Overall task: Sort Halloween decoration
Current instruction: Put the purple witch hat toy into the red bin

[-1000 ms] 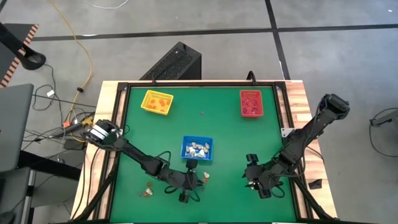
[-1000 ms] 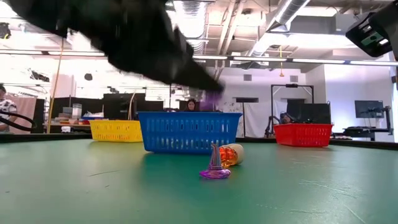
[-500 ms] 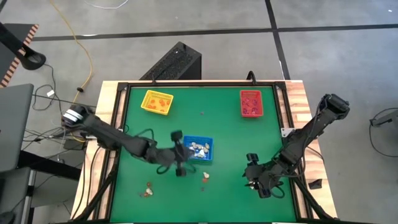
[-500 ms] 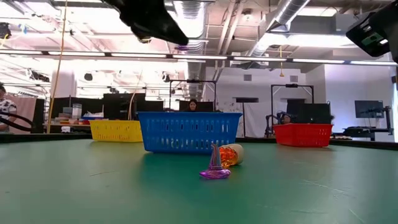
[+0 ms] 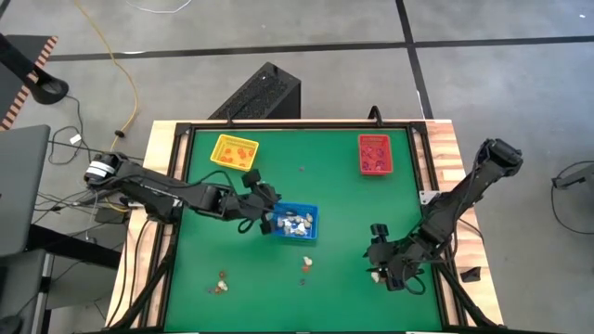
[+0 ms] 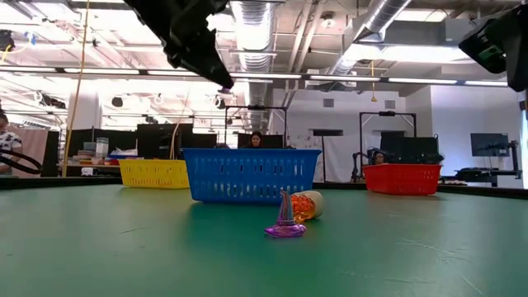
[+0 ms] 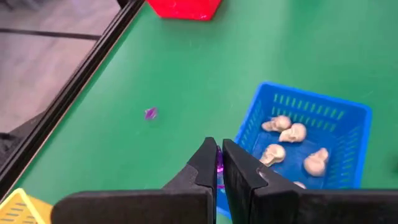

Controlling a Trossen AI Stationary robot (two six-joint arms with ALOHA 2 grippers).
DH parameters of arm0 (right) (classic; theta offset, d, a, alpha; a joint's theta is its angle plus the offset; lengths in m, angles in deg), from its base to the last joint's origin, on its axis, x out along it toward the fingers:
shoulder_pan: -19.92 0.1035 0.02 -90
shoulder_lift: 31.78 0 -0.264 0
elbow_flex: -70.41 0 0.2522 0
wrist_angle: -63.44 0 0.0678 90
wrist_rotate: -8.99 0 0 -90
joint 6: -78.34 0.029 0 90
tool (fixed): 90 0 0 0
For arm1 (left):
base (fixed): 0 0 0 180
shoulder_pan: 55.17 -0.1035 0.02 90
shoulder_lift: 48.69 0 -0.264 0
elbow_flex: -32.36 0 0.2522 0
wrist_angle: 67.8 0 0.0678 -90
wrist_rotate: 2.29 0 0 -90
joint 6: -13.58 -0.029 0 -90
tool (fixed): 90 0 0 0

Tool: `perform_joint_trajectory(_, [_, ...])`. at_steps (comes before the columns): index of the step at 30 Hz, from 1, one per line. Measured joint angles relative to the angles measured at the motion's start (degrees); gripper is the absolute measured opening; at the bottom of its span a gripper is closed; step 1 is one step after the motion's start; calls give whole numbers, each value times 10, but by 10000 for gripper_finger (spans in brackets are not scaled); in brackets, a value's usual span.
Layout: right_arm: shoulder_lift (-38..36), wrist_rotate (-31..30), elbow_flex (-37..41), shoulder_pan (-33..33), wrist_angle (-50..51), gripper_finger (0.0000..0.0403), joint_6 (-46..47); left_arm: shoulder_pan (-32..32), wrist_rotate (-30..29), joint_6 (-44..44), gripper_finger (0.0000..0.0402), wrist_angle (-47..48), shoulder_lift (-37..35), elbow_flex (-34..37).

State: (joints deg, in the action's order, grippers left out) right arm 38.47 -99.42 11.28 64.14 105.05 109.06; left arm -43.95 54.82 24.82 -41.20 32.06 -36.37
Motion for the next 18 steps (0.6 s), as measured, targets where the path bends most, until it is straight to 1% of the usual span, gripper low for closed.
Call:
perform_joint_trajectory(5, [-28, -2, 0, 4, 27, 216, 23, -1, 2, -5, 0, -14, -1, 0])
perform_joint_trajectory(7, [-42, -20, 0, 9, 42, 216, 23, 1, 24, -16, 0, -50, -1, 1])
perform_joint_trajectory(9, [-61, -55, 0, 13, 66, 216, 23, 3, 58, -35, 0, -156, 9, 23])
perform_joint_trajectory(13, [-107, -155, 0, 4, 126, 216, 24, 6, 139, -80, 0, -429, 48, 98])
perform_joint_trajectory(15, [-131, -201, 0, -8, 160, 216, 24, 5, 151, -88, 0, -579, 80, 131])
perform_joint_trajectory(16, [-143, -214, 0, -17, 172, 216, 24, 5, 150, -91, 0, -643, 101, 144])
perform_joint_trajectory(18, [-164, -220, 0, -39, 189, 216, 23, 2, 150, -95, 0, -767, 151, 163])
